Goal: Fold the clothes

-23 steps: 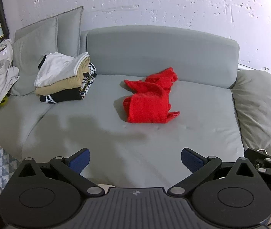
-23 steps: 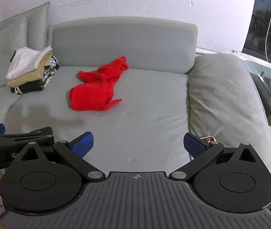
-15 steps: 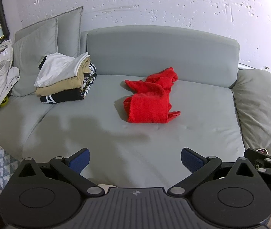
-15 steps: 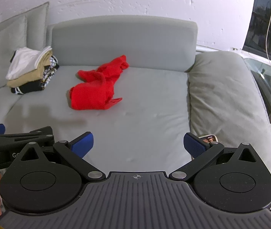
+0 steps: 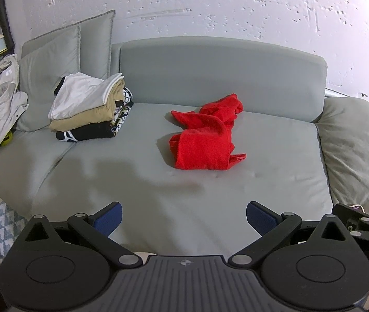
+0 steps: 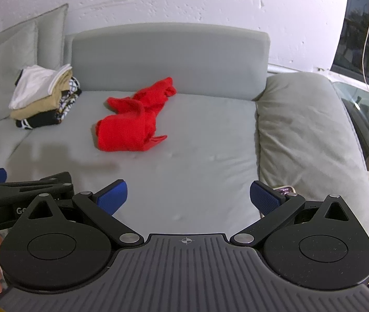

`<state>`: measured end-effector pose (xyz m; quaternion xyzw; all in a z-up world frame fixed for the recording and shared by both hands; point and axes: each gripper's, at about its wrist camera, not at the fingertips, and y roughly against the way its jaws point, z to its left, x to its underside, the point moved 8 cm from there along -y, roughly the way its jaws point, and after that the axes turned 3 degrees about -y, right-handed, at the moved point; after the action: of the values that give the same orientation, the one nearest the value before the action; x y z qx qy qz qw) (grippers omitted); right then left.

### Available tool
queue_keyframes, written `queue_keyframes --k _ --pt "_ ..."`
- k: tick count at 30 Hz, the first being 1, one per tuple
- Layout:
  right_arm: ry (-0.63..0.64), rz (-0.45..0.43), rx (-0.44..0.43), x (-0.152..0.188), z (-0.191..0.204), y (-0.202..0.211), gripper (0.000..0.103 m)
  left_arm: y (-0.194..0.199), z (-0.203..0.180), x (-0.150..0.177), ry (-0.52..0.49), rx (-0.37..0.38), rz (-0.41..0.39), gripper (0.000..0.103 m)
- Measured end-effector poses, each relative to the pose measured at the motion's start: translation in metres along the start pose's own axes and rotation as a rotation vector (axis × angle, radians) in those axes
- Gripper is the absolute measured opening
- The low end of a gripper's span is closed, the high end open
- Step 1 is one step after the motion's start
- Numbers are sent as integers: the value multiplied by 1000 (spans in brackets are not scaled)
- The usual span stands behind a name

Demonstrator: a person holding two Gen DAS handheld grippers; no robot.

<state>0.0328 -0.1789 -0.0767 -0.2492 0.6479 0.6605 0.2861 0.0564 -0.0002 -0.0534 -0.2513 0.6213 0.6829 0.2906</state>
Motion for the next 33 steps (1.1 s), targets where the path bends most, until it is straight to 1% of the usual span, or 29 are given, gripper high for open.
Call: queue_keyframes --k 33 --pt "-15 19 -1 1 -6 -2 103 1 -2 -1 -14 -5 8 102"
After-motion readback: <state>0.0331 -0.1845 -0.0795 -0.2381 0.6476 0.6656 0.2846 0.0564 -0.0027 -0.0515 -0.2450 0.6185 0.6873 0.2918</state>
